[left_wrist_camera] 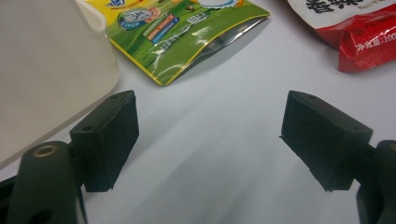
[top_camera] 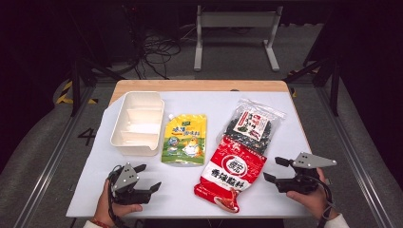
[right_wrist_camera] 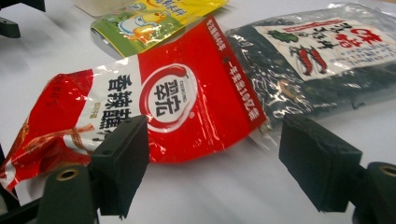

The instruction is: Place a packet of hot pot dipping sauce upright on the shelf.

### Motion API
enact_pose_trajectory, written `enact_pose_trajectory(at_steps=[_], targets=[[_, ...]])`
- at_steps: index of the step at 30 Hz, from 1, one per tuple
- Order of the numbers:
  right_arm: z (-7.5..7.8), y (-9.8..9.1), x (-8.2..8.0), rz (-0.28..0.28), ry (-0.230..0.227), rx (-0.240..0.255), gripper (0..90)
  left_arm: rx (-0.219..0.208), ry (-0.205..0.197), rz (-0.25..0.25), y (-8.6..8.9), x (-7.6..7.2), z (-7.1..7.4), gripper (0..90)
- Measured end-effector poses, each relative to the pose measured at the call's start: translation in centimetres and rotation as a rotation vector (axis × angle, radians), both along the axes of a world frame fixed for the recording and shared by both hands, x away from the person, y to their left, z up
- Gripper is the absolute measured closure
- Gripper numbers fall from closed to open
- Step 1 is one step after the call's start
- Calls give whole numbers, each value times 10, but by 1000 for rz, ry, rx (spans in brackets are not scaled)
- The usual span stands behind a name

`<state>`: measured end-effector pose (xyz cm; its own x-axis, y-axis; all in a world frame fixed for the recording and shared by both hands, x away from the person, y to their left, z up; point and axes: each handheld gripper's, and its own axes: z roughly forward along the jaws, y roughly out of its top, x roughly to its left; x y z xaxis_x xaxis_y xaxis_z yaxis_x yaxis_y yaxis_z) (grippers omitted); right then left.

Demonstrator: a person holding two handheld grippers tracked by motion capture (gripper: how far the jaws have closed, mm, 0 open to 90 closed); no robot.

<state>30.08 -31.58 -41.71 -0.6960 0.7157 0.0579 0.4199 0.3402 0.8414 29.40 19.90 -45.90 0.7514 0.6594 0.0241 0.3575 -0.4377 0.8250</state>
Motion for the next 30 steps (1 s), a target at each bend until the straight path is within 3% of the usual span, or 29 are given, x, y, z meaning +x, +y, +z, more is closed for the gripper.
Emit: enact_pose_trajectory(at_steps=[20, 30], targets=[[12, 46, 21, 116, -8, 4, 250, 9, 26, -2, -1, 1, -2, 228], [12, 65, 34, 134, 0, -16, 250, 15, 35, -1, -2, 5, -3, 234]])
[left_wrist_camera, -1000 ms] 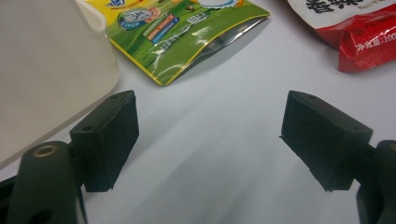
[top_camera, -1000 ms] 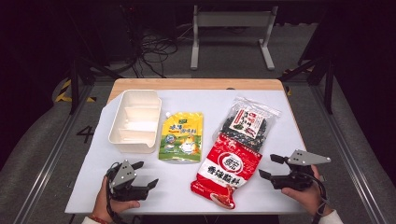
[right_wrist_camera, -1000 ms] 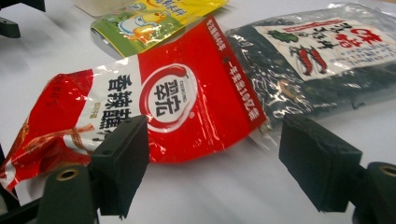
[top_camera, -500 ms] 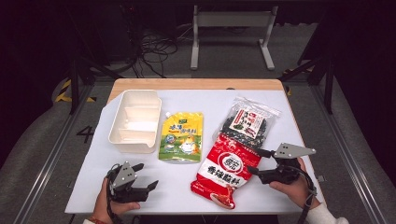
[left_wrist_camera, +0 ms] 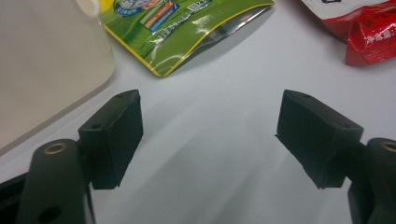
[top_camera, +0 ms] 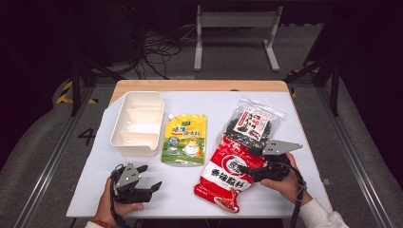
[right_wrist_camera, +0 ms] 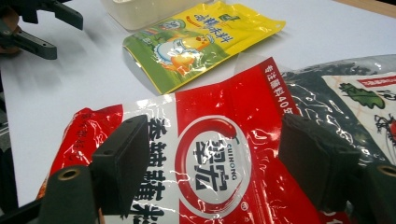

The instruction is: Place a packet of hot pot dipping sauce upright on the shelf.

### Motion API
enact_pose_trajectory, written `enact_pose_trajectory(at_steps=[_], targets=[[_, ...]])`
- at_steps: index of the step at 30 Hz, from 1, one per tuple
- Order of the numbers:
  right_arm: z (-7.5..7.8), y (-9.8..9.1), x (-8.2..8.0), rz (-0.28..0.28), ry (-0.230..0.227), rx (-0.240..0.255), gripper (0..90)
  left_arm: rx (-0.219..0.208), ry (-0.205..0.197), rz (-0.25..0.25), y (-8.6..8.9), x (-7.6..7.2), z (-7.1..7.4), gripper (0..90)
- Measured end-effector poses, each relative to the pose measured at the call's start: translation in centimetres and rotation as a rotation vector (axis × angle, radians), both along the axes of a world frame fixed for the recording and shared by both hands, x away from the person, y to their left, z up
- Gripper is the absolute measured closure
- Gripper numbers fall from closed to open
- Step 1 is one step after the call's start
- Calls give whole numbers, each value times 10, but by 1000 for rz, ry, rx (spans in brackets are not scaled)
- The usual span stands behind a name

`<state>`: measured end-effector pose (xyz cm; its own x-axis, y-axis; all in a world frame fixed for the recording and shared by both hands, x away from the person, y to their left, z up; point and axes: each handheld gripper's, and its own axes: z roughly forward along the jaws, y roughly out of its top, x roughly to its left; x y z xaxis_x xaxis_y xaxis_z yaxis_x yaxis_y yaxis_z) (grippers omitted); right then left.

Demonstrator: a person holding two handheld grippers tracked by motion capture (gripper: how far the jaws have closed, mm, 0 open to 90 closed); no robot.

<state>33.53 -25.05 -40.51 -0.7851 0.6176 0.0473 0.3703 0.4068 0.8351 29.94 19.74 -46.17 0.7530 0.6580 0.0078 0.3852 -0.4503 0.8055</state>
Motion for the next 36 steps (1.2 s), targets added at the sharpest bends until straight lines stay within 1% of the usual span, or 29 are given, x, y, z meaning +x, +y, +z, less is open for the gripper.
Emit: enact_pose_trajectory(at_steps=[2, 5, 7, 10, 13, 14, 18, 21, 22, 25, 27, 29, 30, 32, 34, 36], targets=[[1, -3, 1, -11, -4, -7, 253, 5, 3, -1, 0, 1, 0, 235], [2, -11, 4, -41, -5, -6, 268, 0, 15, -10, -2, 2, -1, 243], [2, -16, 5, -56, -4, -10, 273, 11, 10, -24, -4, 2, -1, 247], [1, -22, 5, -77, -1, -30, 280, 15, 12, -34, -7, 1, -2, 251], [0, -26, 6, -88, 1, -29, 281, 8, 20, -38, -8, 1, -2, 251], [-1, -28, 6, -100, 5, -30, 281, 12, 15, -45, -9, 1, -1, 252], [-3, -36, 3, -112, 13, -36, 279, 16, 20, -65, -13, 1, -2, 261], [-4, -43, 0, -129, 11, -53, 282, 13, 24, -78, -17, 3, -1, 269], [-5, -47, 0, -139, 17, -49, 283, 12, 29, -81, -18, 3, -1, 269], [-12, -57, -5, -157, 53, -44, 301, 17, 22, -86, -23, 4, 0, 270], [-17, -62, -10, -165, 72, -55, 308, 7, 22, -96, -25, 5, 1, 272], [-21, -66, -14, -171, 92, -49, 307, -1, 27, -104, -28, 6, 2, 274], [-23, -69, -17, -175, 115, -49, 300, 0, 27, -113, -30, 6, 2, 278], [-27, -72, -20, -172, 137, -50, 290, 2, 28, -131, -35, 7, 3, 286], [-30, -73, -23, -157, 179, -41, 276, 9, 30, -155, -41, 7, 4, 290], [-33, -71, -27, -140, 188, -50, 274, 10, 34, -178, -47, 7, 4, 295]])
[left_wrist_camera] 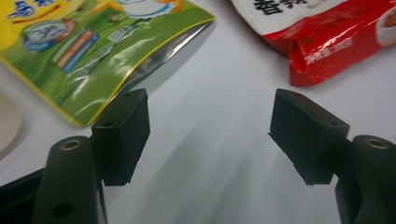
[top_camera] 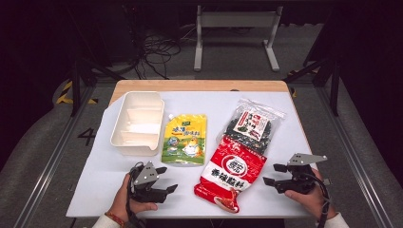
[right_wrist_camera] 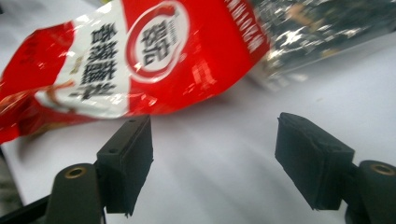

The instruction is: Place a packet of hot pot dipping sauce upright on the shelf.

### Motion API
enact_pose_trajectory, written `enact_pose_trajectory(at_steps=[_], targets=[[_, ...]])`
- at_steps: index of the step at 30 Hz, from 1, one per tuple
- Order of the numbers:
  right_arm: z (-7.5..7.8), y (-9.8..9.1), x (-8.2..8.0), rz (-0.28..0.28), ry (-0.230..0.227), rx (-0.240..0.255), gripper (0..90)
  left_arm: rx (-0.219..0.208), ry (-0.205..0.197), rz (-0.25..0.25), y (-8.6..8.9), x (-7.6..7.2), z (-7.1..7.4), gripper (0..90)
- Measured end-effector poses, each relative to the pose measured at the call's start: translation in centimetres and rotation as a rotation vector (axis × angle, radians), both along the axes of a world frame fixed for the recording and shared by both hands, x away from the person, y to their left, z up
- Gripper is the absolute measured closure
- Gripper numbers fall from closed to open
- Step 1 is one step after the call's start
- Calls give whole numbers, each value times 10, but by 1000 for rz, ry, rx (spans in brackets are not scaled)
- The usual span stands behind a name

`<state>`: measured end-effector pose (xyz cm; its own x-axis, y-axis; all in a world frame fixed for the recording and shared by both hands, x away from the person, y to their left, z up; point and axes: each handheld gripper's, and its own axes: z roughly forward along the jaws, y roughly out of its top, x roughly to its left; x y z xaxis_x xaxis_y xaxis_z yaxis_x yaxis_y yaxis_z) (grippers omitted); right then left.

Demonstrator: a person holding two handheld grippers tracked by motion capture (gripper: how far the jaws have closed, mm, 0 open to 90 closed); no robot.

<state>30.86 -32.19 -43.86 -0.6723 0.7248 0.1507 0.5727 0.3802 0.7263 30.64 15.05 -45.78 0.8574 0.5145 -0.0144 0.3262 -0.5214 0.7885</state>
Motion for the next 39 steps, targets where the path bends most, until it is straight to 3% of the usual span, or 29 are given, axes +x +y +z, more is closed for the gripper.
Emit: enact_pose_trajectory(at_steps=[8, 13, 22, 28, 33, 39], targets=[[-6, 13, -6, 73, 55, 14, 260, 8, 20, -65, -21, 4, -2, 300], [-11, 26, -7, 128, 92, 26, 259, -18, 52, -86, -28, 8, -3, 303], [-12, 40, -5, 188, 103, 52, 253, -2, 57, -119, -39, 9, -5, 303], [-12, 43, -2, 186, 115, 90, 236, 12, 31, -103, -32, 8, -2, 360], [-11, 45, 5, 156, 125, 172, 228, -6, 36, -83, -26, 11, -1, 372], [-13, 52, 14, 96, 138, 187, 275, -33, 51, -63, -22, 14, 0, 338]])
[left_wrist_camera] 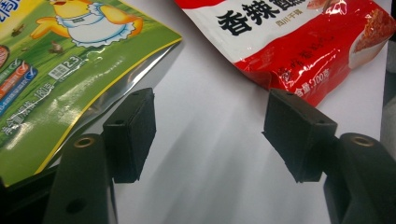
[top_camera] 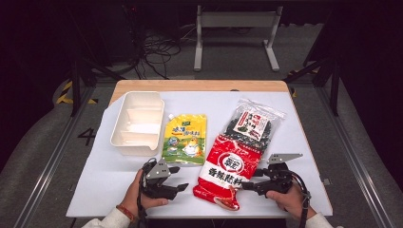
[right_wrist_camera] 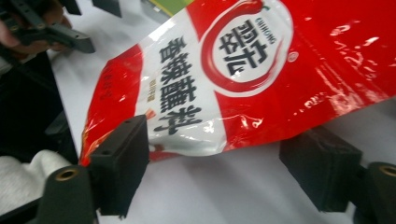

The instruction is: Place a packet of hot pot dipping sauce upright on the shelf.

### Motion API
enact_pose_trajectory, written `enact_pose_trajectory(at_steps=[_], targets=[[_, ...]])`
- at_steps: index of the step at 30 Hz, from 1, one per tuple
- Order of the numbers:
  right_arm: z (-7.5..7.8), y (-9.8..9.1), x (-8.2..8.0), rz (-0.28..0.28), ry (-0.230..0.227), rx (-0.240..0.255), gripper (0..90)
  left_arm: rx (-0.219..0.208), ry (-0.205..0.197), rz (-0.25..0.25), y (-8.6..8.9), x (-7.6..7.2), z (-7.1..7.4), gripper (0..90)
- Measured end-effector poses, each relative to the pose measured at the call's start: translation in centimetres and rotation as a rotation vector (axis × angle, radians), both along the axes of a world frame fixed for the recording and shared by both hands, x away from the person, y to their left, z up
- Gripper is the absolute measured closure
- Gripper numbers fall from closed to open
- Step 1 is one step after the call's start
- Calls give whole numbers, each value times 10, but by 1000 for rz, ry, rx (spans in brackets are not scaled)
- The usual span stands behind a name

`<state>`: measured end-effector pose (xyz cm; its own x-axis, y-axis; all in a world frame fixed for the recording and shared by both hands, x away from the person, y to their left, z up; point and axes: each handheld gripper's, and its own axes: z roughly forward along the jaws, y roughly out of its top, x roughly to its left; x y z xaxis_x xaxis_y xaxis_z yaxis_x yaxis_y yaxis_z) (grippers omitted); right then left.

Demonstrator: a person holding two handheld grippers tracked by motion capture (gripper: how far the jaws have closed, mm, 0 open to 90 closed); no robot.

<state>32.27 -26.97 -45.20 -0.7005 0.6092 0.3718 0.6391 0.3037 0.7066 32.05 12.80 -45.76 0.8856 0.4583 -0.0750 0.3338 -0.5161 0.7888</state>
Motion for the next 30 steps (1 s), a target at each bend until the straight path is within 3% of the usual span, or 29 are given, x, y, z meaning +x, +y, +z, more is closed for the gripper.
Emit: enact_pose_trajectory(at_steps=[6, 15, 20, 25, 30], targets=[[-2, 4, 6, -52, 12, 11, 303, 8, -4, -4, 1, -1, 0, 332], [-5, 8, 13, -75, 46, 36, 311, 9, -2, 0, 0, 1, -1, 323], [-6, 12, 16, -86, 41, 29, 448, 5, 1, 9, 1, 1, -1, 323], [-4, 18, 17, -120, -18, -49, 732, 1, 4, 17, 2, 2, -1, 316], [-4, 22, 18, -75, -39, -37, 878, 2, 6, 20, 5, 2, -1, 303]])
